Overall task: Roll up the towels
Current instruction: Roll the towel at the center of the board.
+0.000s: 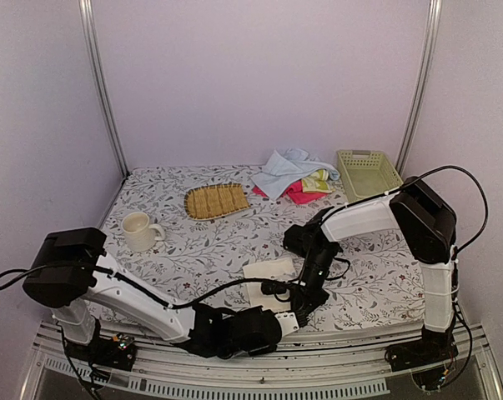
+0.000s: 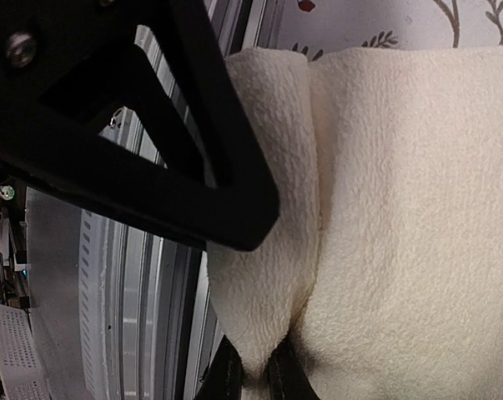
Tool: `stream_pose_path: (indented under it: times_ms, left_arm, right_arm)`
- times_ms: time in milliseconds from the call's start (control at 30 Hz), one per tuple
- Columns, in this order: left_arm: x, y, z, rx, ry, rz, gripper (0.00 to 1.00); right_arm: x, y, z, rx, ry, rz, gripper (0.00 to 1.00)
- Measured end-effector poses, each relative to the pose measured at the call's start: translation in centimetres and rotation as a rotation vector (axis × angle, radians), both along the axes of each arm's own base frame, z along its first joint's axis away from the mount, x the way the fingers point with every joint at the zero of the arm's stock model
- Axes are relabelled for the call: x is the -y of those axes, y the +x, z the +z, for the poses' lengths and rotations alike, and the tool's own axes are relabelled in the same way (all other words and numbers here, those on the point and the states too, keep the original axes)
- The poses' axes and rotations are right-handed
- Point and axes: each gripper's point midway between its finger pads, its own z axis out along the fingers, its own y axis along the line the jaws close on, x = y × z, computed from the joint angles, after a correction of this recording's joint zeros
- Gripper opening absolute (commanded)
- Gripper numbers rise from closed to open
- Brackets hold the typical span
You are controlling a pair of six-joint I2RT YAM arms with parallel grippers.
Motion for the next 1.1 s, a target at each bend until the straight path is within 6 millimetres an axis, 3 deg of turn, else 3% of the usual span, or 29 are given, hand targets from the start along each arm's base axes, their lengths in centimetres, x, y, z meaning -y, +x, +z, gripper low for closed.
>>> stream_pose_path:
  times_ms: [100,333,400,467,567,667,800,967,1100]
  left_arm:
    - [-0.3,0.5,-0.9,0.004,0.031,0.000,0.27]
    - [0.1,0.2,-1.3,-0.003,0.051,-0.038,0.01]
    - [0.1,0.1,-1.4,-0.008,0.055,-0.049,0.00]
    - [0.2,0.0,-1.5,-0.016,0.059,-0.060,0.00]
    - [0.3,-0.3,-1.6,-0.046,0.057,-0.077,0.00]
    - [0.5,-0.5,-1.4,-0.093,0.039,-0.091,0.00]
    - [0.6,-0.8,-1.0,-0.179,0.009,-0.103,0.00]
    - [0.7,-1.4,-1.3,-0.320,-0.016,-0.109,0.00]
    - [1.1,-1.0,-1.1,-0.471,-0.070,-0.090,0.00]
  right_arm:
    - [0.0,0.0,0.0,-0.001,0.000,0.000,0.07]
    - [0.0,0.0,0.0,-0.001,0.000,0.000,0.09]
    - [0.0,0.0,0.0,-0.001,0.000,0.000,0.11]
    - [0.0,0.0,0.0,-0.002,-0.002,0.000,0.17]
    - [0.1,0.0,0.2,-0.009,0.000,-0.009,0.38]
    - [0.8,-0.1,1.0,0.009,0.002,-0.023,0.45]
    - [2.2,2.1,3.7,0.101,0.046,-0.078,0.46]
    - [3.6,5.4,9.6,0.258,0.175,-0.196,0.44]
    - [4.7,5.1,12.7,0.364,0.260,-0.257,0.40]
